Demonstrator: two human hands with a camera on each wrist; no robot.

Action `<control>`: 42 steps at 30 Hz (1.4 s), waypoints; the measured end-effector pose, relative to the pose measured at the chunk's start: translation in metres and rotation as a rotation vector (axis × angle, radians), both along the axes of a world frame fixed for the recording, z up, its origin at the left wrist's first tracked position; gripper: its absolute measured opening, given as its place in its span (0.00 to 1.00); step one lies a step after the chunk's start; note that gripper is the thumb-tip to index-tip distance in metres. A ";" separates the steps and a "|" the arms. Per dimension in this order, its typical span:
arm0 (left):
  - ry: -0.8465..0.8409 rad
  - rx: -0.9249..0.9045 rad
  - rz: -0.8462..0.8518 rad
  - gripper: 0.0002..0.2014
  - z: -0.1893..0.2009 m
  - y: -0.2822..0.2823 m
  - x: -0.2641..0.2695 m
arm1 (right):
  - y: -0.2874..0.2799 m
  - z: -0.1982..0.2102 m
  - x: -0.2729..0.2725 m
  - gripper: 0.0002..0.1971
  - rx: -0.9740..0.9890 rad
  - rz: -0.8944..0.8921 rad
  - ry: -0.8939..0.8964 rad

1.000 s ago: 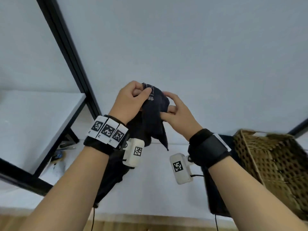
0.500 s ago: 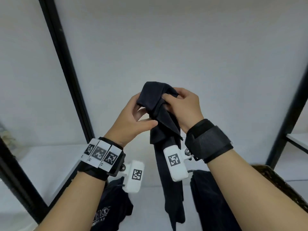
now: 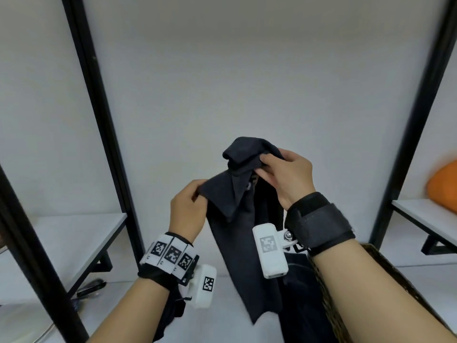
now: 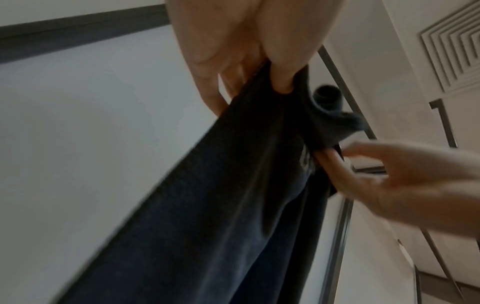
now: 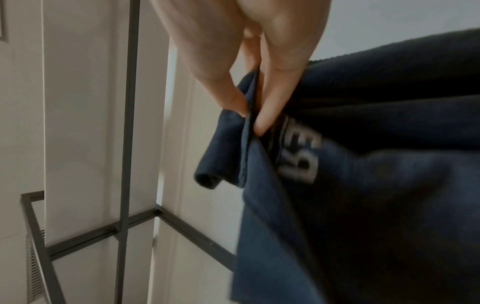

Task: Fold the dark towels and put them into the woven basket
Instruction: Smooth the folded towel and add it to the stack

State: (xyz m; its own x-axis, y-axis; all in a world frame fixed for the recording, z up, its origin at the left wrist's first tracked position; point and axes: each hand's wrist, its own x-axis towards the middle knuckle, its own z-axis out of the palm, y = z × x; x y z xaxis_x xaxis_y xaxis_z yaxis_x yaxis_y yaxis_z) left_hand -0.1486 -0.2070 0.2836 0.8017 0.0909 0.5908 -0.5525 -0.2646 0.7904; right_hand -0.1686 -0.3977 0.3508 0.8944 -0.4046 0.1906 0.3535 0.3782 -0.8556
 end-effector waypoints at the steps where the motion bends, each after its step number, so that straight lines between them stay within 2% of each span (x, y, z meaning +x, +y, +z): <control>1: 0.012 -0.035 -0.002 0.18 0.001 0.003 0.000 | -0.007 -0.005 -0.005 0.13 -0.020 0.013 0.003; 5: 0.077 -0.164 -0.001 0.16 0.000 0.022 -0.003 | -0.027 -0.035 -0.022 0.22 -0.175 -0.069 0.039; 8: 0.064 -0.123 0.001 0.14 -0.009 0.036 -0.011 | -0.032 -0.064 -0.029 0.23 -0.269 -0.149 0.080; 13: 0.054 -0.064 -0.015 0.22 -0.034 0.052 -0.026 | -0.023 -0.110 -0.036 0.14 -0.105 -0.057 0.156; 16: 0.123 -0.081 -0.013 0.19 -0.065 0.060 -0.030 | -0.016 -0.140 -0.040 0.12 -0.047 -0.047 0.232; 24: 0.464 -0.071 0.134 0.13 -0.170 0.072 -0.034 | -0.014 -0.244 -0.049 0.12 -0.012 -0.022 0.511; 27: 0.600 -0.012 0.172 0.08 -0.208 0.078 -0.029 | -0.018 -0.283 -0.048 0.09 -0.004 0.019 0.640; 30: 0.715 0.065 0.234 0.15 -0.242 0.084 -0.018 | -0.029 -0.314 -0.044 0.06 0.062 0.006 0.760; 32: 0.730 0.137 0.297 0.16 -0.260 0.088 -0.009 | -0.037 -0.331 -0.038 0.06 0.152 -0.017 0.817; 37: 0.821 0.267 0.341 0.22 -0.294 0.091 0.024 | -0.052 -0.363 -0.014 0.04 0.300 -0.065 0.821; 42: 0.976 0.481 0.381 0.27 -0.324 0.090 0.064 | -0.056 -0.385 0.027 0.07 0.437 -0.101 0.874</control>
